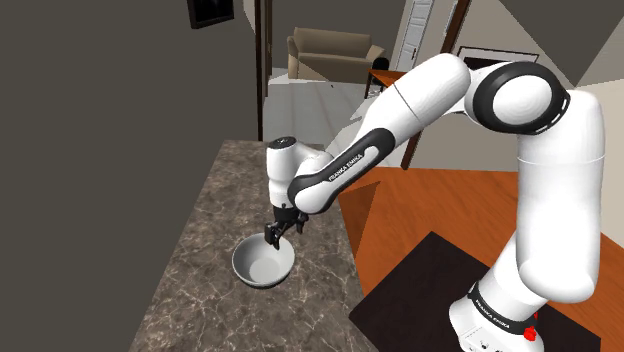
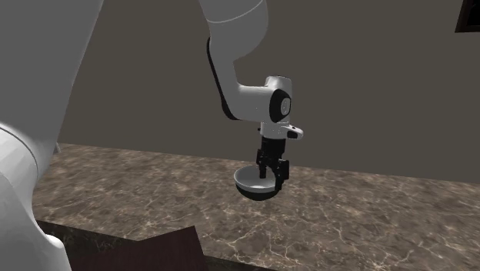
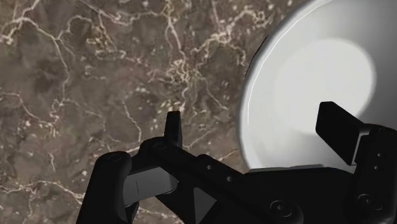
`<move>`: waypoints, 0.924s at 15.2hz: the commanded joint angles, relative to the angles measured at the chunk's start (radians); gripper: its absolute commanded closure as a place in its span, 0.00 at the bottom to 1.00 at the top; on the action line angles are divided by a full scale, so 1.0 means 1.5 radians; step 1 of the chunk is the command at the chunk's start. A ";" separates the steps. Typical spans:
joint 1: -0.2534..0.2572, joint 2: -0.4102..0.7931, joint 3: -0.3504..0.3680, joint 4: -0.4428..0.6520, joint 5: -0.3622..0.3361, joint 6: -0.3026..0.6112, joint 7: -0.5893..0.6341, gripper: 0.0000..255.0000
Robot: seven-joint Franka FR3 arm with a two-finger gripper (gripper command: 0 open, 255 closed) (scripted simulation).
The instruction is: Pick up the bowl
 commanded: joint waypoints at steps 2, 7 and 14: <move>0.001 0.005 -0.002 -0.001 -0.003 0.005 0.001 1.00; 0.001 0.005 -0.002 -0.001 -0.003 0.006 0.001 1.00; -0.004 -0.016 0.005 0.000 0.008 -0.014 -0.006 1.00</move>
